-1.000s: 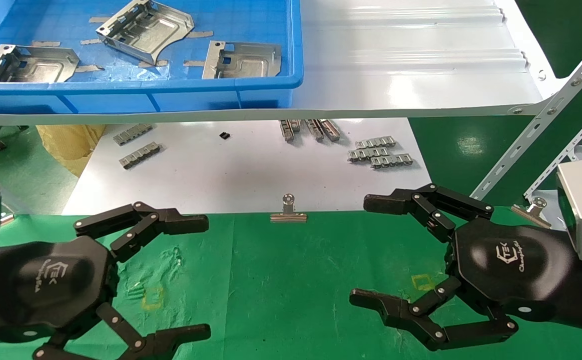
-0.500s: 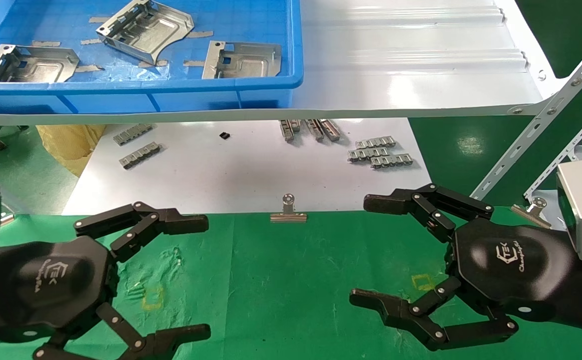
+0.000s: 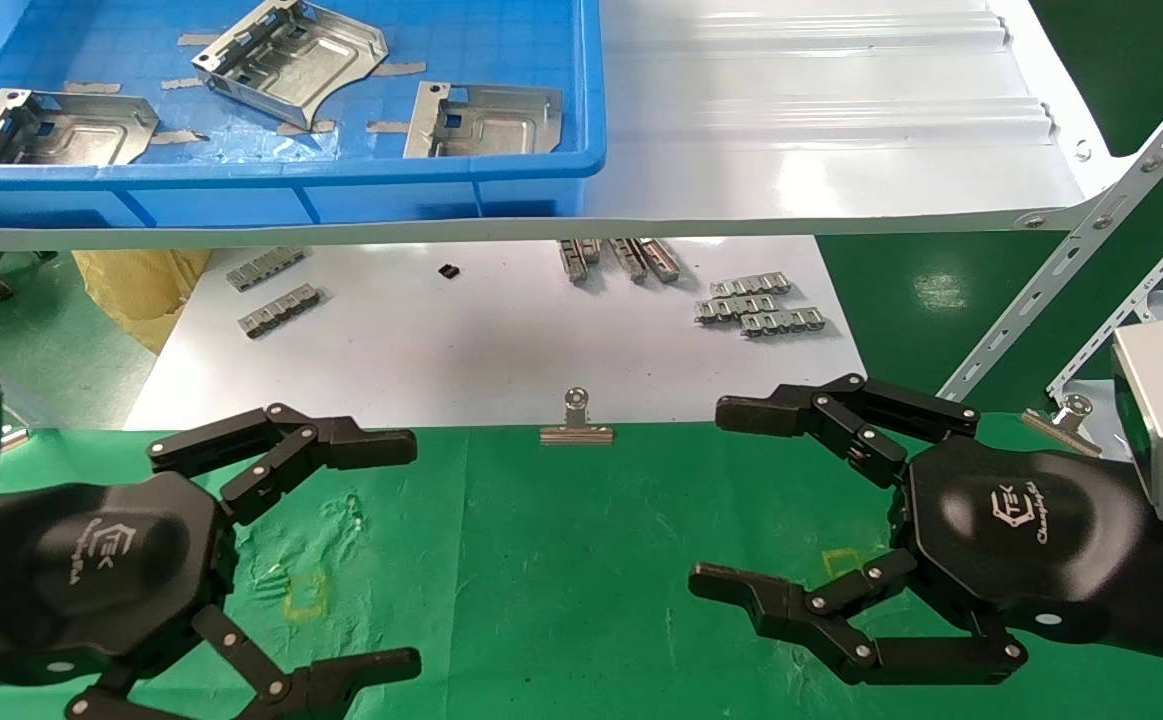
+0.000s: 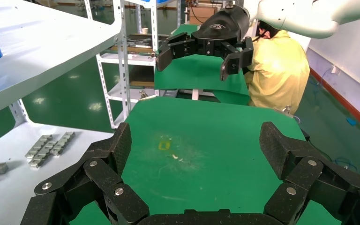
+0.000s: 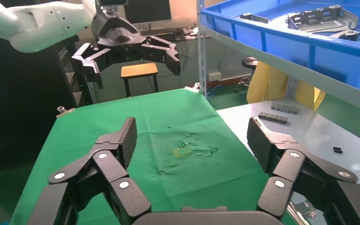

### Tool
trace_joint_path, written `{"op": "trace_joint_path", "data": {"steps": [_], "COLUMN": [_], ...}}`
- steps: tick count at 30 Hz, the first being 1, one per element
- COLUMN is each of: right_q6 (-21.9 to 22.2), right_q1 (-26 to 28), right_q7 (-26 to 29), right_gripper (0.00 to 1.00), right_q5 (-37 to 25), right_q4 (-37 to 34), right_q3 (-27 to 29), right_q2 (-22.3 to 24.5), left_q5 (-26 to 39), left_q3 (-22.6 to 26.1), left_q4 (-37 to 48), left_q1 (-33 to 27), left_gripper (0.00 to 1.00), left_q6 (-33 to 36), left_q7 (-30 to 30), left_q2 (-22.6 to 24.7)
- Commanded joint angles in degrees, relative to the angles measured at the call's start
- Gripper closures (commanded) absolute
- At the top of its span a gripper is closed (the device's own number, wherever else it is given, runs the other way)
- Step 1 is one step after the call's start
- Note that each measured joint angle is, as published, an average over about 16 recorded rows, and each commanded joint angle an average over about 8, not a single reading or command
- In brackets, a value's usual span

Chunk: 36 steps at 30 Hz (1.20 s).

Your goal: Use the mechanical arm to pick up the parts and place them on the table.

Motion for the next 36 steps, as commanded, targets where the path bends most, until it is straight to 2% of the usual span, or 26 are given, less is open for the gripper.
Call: {"op": "trace_joint_path", "data": {"steps": [1,18,22,25,29,36], "right_q6": [0.0,0.0,0.0,0.0,0.0,0.0], "right_q1": [0.0,0.0,0.0,0.0,0.0,0.0], "right_q7": [0.0,0.0,0.0,0.0,0.0,0.0], "right_gripper": [1.00,1.00,1.00,1.00,1.00,1.00], "right_q5": [0.0,0.0,0.0,0.0,0.0,0.0], "right_q4": [0.0,0.0,0.0,0.0,0.0,0.0], "right_q3": [0.0,0.0,0.0,0.0,0.0,0.0], "right_q2": [0.0,0.0,0.0,0.0,0.0,0.0], "left_q5": [0.0,0.0,0.3,1.5,5.7,19.2], "left_q3": [0.0,0.0,-0.1,0.1,1.5,7.4], "left_q4": [0.0,0.0,0.1,0.9,5.3,25.1], "left_q1": [0.0,-0.1,-1.7,-5.6,-14.8,-33.8], "left_gripper": [0.00,0.00,0.00,0.00,0.00,0.00], "left_q6": [0.0,0.0,-0.6,-1.8,-3.9,-8.9], "left_q7": [0.0,0.0,-0.3,-1.2,-2.7,-2.4], "left_q2": [0.0,0.0,0.4,1.4,4.5,14.1]}}
